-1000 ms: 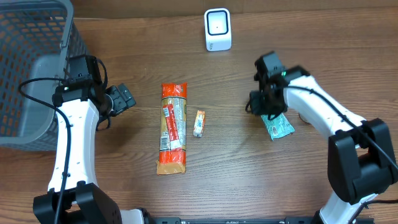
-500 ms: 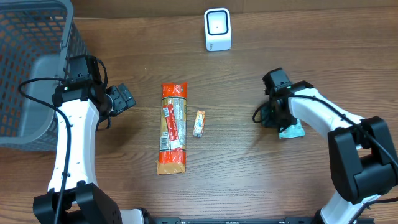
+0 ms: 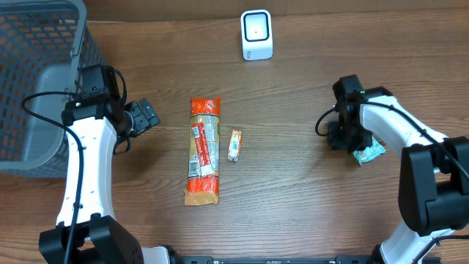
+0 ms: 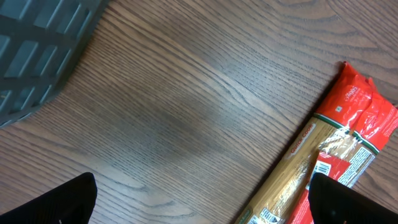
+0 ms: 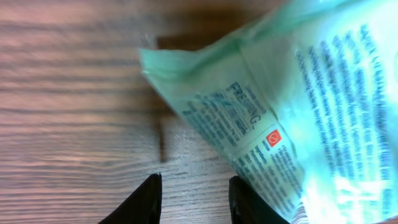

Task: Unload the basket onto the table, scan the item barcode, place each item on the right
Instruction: 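Move the right gripper left to the small orange packet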

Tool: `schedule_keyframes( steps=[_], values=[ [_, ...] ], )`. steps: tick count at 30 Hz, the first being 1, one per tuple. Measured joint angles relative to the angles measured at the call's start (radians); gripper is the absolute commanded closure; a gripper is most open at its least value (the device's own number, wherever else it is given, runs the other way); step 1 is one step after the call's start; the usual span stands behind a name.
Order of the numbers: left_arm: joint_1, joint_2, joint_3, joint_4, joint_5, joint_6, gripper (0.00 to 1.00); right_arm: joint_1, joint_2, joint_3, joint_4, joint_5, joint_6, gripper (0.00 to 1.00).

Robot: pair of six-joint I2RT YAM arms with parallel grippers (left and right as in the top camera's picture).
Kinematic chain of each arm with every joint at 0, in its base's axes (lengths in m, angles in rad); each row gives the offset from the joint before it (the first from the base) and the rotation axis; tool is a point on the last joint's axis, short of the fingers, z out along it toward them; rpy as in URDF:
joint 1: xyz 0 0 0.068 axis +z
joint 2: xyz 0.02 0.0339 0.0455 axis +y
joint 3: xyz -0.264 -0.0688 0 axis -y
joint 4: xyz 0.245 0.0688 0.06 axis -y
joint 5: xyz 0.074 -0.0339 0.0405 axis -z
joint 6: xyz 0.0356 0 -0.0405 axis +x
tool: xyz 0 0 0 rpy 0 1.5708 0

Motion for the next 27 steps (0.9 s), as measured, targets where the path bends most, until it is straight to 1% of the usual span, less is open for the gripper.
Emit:
schedule_keyframes(
  steps=[3,9,12,14,20,22,25,27],
  values=[
    [0.0,0.0,0.0,0.0,0.0,0.0,0.0,0.003,0.0,0.023,-0.005,-0.031,-0.005,0.63],
    [0.0,0.0,0.0,0.0,0.0,0.0,0.0,0.039,0.0,0.024,0.002,-0.239,-0.009,0.64],
    [0.0,0.0,0.0,0.0,0.0,0.0,0.0,0.104,0.0,0.024,0.038,-0.327,0.001,0.63],
    [0.0,0.0,0.0,0.0,0.0,0.0,0.0,0.16,0.0,0.024,0.075,-0.362,0.024,0.61],
    [0.0,0.0,0.0,0.0,0.0,0.0,0.0,0.312,0.0,0.026,0.238,-0.399,0.134,0.56],
    [0.0,0.0,0.0,0.0,0.0,0.0,0.0,0.362,0.0,0.027,0.281,-0.388,0.188,0.51],
    [0.0,0.0,0.0,0.0,0.0,0.0,0.0,0.449,0.0,0.027,0.34,-0.294,0.269,0.41],
    [0.0,0.0,0.0,0.001,0.0,0.0,0.0,0.507,0.0,0.027,0.363,-0.219,0.309,0.3]
  ],
)
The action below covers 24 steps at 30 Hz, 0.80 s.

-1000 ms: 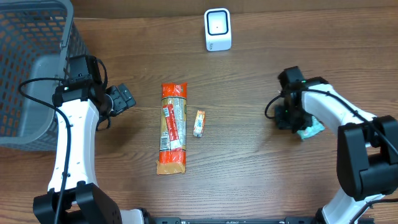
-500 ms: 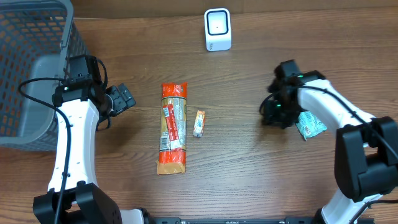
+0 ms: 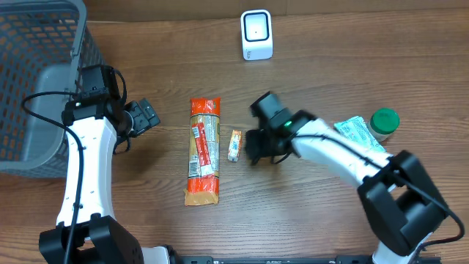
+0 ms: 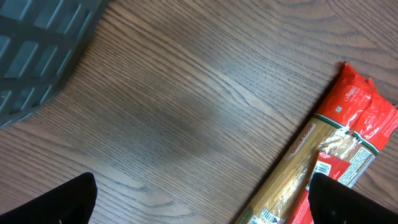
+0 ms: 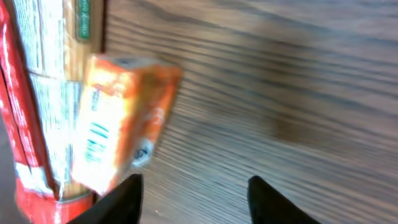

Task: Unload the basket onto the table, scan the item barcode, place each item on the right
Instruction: 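Move the right gripper left to the small orange packet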

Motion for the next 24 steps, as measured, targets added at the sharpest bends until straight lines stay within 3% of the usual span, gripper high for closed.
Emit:
schedule_keyframes(
  steps=[2,3,22,23,24],
  values=[
    [0.0,0.0,0.0,0.0,0.0,0.0,0.0,0.052,0.0,0.0,0.018,0.072,0.032,0.04],
    [0.0,0.0,0.0,0.0,0.0,0.0,0.0,0.071,0.0,0.0,0.027,0.094,0.051,0.02],
    [0.0,0.0,0.0,-0.001,0.0,0.0,0.0,0.119,0.0,0.0,0.086,0.214,0.112,0.0],
    [0.0,0.0,0.0,-0.001,0.0,0.0,0.0,0.118,0.0,0.0,0.087,0.217,0.132,0.0],
    [0.0,0.0,0.0,-0.001,0.0,0.0,0.0,0.116,0.0,0.0,0.087,0.22,0.15,0.09]
  ],
)
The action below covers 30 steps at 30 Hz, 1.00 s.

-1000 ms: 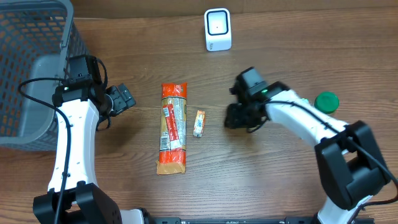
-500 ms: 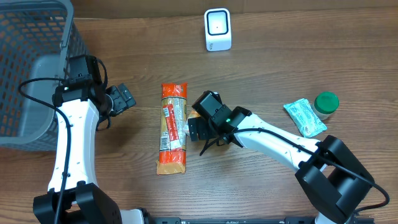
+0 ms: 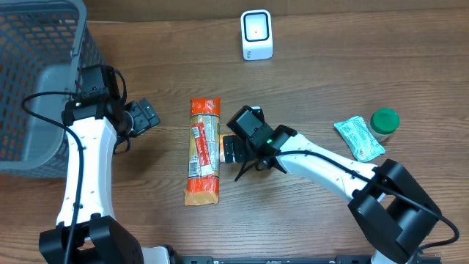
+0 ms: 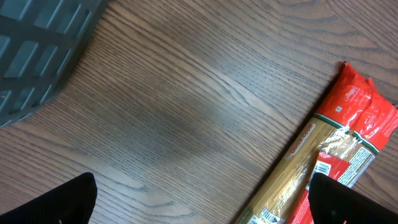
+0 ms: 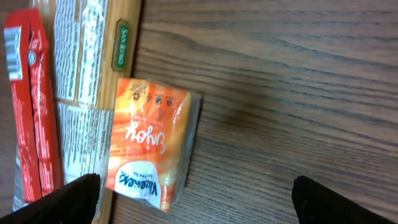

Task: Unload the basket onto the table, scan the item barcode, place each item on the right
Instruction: 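Move the right gripper left to the small orange packet, then lower the right gripper and grasp the small orange packet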

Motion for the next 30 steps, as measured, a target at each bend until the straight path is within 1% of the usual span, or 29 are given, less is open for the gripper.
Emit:
schedule_keyframes(
  steps=[1,2,3,4,10,18,20,24,30],
  values=[
    [0.0,0.0,0.0,0.0,0.0,0.0,0.0,-0.003,0.0,0.0,0.001,0.001,0.014,0.22],
    [0.0,0.0,0.0,0.0,0.0,0.0,0.0,-0.008,0.0,0.0,0.002,0.001,0.025,0.33],
    [0.0,0.0,0.0,0.0,0.0,0.0,0.0,-0.015,0.0,0.0,0.002,0.002,0.038,0.4],
    [0.0,0.0,0.0,0.0,0.0,0.0,0.0,-0.023,0.0,0.0,-0.001,0.001,0.047,0.42],
    [0.0,0.0,0.0,0.0,0.0,0.0,0.0,-0.063,0.001,0.0,-0.002,-0.034,0.08,0.42],
    [0.0,0.0,0.0,0.0,0.0,0.0,0.0,-0.057,0.053,0.0,0.018,-0.08,0.082,0.44],
    [0.0,0.0,0.0,0.0,0.0,0.0,0.0,-0.057,0.065,0.0,0.034,-0.097,0.071,0.44],
    [0.0,0.0,0.0,0.0,0.0,0.0,0.0,-0.057,0.07,0.0,0.087,-0.167,0.0,0.44],
    [0.0,0.0,0.0,0.0,0.0,0.0,0.0,-0.057,0.07,0.0,0.093,-0.211,-0.04,0.43]
  ],
)
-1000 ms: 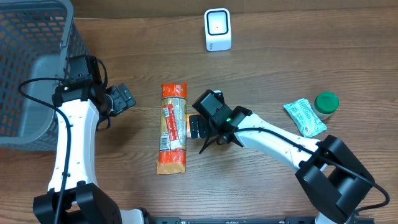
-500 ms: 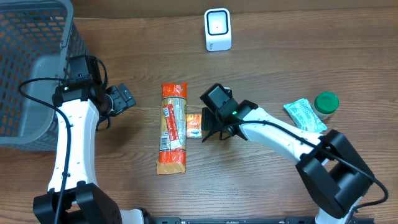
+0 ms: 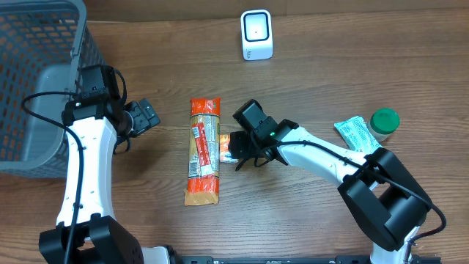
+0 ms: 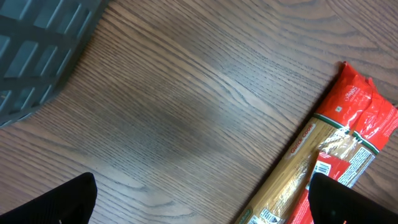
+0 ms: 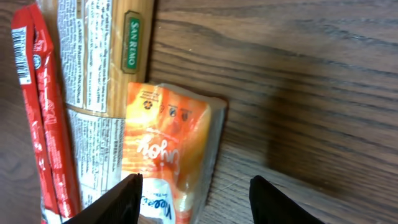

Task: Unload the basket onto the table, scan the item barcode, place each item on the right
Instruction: 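Lower the right gripper and grasp the small orange packet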

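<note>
A small orange snack pack (image 5: 171,155) lies against a long red-and-yellow pasta packet (image 3: 204,150) at mid-table. My right gripper (image 5: 196,205) hangs just over the pack, open, one finger on each side of its lower end; the right finger stands apart from the pack. In the overhead view the right gripper (image 3: 239,147) covers most of the orange pack (image 3: 225,144). The white scanner (image 3: 256,34) stands at the far edge. My left gripper (image 4: 202,199) is open and holds nothing, left of the pasta packet (image 4: 336,143). In the overhead view that left gripper (image 3: 144,116) is near the basket.
A grey mesh basket (image 3: 29,81) fills the far left, its corner (image 4: 37,43) seen from the left wrist. At the right lie a teal pouch (image 3: 359,138) and a green-lidded jar (image 3: 384,120).
The right gripper's jaws have narrowed and now stand closer round the orange pack, which looks larger in the wrist view. The left arm has not moved.
The right gripper was at the right side over the teal pouch. Then it was at mid-table beside the orange pack, with the pouch left by the jar. Then it hung over the pack with jaws wide, now narrower. The left arm stayed still.
</note>
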Tool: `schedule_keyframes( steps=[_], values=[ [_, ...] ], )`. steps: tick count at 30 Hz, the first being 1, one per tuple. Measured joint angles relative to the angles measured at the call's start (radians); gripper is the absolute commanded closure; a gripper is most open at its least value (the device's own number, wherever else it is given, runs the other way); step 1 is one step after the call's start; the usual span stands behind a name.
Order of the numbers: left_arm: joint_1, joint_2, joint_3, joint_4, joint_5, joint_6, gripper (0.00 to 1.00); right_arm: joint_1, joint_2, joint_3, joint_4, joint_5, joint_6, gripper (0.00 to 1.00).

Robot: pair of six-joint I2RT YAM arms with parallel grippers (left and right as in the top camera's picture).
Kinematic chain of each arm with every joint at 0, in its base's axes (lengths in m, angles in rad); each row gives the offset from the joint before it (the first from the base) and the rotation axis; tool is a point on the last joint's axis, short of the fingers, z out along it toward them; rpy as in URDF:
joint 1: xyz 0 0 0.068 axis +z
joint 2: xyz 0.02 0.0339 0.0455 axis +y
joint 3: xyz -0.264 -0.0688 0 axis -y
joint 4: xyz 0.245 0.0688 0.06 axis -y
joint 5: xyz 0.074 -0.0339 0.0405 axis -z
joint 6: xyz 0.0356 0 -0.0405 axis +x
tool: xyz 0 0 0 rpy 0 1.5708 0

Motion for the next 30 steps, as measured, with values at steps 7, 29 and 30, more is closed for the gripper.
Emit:
schedule_keyframes(
  steps=[7,29,30],
  values=[
    [0.0,0.0,0.0,0.0,0.0,0.0,0.0,0.0,0.002,0.0,0.01,-0.014,-0.01,0.43],
    [0.0,0.0,0.0,0.0,0.0,0.0,0.0,0.013,0.049,0.013,-0.003,-0.039,-0.039,0.96],
    [0.0,0.0,0.0,0.0,0.0,0.0,0.0,0.013,0.045,0.013,-0.016,-0.038,-0.047,0.96]
  ],
)
